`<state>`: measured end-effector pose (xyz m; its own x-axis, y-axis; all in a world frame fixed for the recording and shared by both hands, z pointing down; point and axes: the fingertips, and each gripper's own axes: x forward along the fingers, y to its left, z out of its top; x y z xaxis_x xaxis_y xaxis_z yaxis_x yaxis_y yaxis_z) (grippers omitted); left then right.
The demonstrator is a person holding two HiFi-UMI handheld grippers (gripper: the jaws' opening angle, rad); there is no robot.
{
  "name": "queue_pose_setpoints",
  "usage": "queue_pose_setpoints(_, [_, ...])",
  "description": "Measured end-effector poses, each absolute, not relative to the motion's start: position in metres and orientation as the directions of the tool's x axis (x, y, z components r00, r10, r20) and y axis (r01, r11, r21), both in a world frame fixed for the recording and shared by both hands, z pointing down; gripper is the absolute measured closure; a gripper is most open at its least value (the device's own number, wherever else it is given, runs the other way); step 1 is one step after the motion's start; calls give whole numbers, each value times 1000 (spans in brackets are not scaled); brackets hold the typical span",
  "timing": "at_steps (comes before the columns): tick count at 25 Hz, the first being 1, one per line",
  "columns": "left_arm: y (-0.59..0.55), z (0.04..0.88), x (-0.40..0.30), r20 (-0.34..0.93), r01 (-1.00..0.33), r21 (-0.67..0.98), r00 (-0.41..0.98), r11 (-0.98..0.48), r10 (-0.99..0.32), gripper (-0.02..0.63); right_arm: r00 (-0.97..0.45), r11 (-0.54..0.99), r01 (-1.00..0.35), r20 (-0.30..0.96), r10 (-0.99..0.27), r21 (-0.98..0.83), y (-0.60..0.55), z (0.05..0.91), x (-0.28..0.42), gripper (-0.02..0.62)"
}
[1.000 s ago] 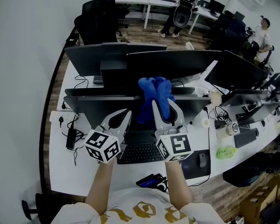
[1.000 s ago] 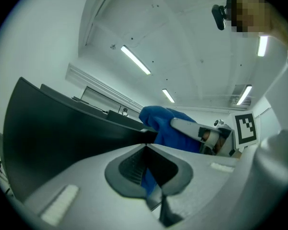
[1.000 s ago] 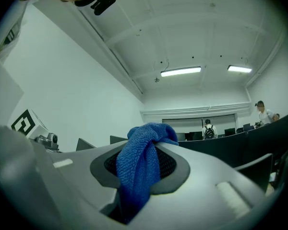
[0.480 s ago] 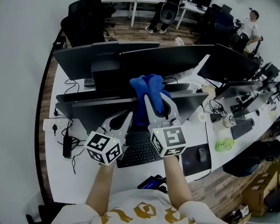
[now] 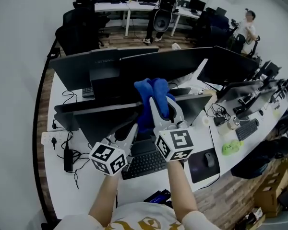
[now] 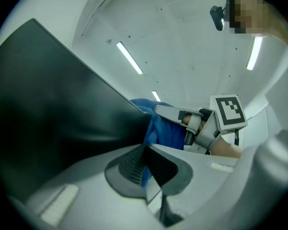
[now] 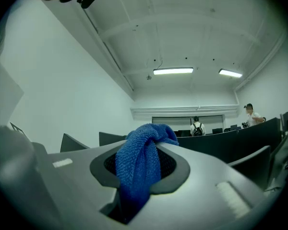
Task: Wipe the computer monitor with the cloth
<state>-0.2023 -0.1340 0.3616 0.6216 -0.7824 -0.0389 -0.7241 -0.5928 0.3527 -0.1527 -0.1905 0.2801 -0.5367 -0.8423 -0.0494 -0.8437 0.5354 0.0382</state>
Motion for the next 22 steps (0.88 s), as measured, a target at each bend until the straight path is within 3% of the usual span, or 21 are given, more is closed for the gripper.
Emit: queue_pose_setpoints(22, [-141,356,-168,23,-863,231,466,-449,-884,606,-649,643,-758,-29,-760,111,-200,281,-130,477])
